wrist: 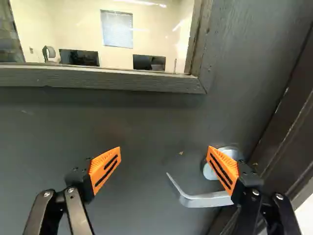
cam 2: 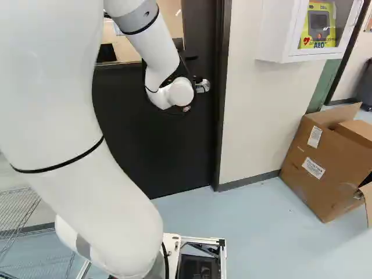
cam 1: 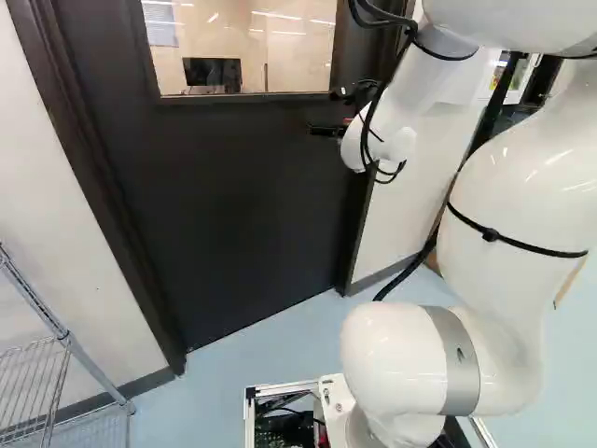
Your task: Open the door and move inside
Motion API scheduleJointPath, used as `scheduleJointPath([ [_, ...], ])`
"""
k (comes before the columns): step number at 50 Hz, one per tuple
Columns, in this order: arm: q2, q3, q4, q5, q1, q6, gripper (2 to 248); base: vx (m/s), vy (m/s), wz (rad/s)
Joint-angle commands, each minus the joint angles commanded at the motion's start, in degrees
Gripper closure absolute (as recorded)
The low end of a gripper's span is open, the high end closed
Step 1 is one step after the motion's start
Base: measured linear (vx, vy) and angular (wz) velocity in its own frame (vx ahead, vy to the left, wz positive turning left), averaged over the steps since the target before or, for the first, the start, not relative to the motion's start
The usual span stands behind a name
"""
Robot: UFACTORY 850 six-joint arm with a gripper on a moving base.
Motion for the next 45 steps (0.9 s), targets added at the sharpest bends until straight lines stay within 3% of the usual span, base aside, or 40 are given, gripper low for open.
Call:
scheduleJointPath([
  [45, -3.47, 2.25, 0.00, 0.00, -0.09, 0.00, 3, 0.000, 0.000, 0.000],
])
